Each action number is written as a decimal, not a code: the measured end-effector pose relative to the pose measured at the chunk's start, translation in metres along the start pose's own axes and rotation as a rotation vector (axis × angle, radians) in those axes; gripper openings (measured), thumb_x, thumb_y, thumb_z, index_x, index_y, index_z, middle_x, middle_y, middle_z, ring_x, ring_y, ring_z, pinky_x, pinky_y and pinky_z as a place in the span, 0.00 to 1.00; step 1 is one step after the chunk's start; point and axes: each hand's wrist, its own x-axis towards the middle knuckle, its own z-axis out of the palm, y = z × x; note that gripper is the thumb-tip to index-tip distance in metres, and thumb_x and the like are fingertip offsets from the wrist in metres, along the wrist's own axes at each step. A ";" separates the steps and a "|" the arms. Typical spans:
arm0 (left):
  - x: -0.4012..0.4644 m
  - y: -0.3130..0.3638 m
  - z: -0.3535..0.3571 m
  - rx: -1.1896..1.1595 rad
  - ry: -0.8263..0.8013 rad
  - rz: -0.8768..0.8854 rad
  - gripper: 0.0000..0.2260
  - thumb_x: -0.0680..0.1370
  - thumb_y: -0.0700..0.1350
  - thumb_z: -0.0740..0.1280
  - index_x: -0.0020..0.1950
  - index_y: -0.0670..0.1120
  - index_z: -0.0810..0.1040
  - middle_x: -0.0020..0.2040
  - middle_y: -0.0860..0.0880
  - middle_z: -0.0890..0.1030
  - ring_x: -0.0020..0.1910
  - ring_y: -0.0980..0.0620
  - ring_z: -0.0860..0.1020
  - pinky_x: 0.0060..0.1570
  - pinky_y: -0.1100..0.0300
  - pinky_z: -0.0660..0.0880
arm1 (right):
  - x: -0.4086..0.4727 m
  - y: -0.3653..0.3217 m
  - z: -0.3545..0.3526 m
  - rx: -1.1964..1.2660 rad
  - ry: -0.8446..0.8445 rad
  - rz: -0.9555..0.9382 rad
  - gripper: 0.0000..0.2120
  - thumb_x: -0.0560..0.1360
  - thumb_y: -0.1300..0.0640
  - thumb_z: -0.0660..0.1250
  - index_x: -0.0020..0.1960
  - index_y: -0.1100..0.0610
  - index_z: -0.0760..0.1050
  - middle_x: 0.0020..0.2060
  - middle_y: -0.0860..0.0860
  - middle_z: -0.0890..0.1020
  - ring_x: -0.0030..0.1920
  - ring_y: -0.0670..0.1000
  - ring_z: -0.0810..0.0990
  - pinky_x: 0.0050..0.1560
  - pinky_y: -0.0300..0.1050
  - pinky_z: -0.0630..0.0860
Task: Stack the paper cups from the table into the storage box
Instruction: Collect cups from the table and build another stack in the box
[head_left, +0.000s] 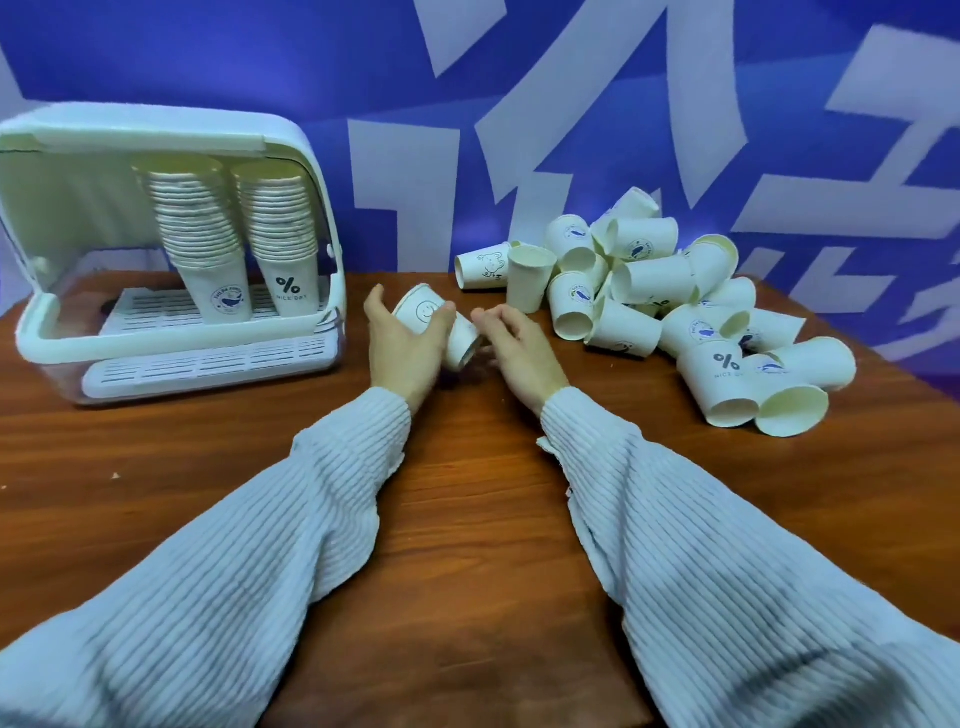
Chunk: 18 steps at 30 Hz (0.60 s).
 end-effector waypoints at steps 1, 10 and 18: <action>-0.001 -0.003 0.003 0.011 0.006 0.016 0.44 0.75 0.55 0.76 0.82 0.49 0.52 0.77 0.46 0.66 0.75 0.50 0.67 0.72 0.60 0.61 | 0.001 0.001 -0.012 -0.152 0.089 -0.027 0.14 0.81 0.41 0.62 0.45 0.49 0.77 0.42 0.47 0.83 0.47 0.51 0.82 0.51 0.51 0.77; -0.021 -0.001 0.003 0.130 -0.106 0.219 0.44 0.72 0.55 0.79 0.80 0.55 0.56 0.73 0.50 0.72 0.71 0.52 0.71 0.70 0.56 0.69 | 0.023 0.031 -0.101 -1.231 0.361 -0.005 0.23 0.75 0.52 0.66 0.70 0.52 0.72 0.68 0.58 0.75 0.69 0.62 0.71 0.66 0.56 0.65; -0.029 0.010 0.001 0.152 -0.118 0.299 0.43 0.72 0.55 0.79 0.80 0.52 0.59 0.76 0.52 0.68 0.73 0.52 0.68 0.72 0.53 0.69 | 0.011 0.036 -0.117 -1.392 0.231 -0.095 0.27 0.74 0.54 0.71 0.71 0.52 0.69 0.65 0.59 0.72 0.62 0.64 0.74 0.59 0.57 0.70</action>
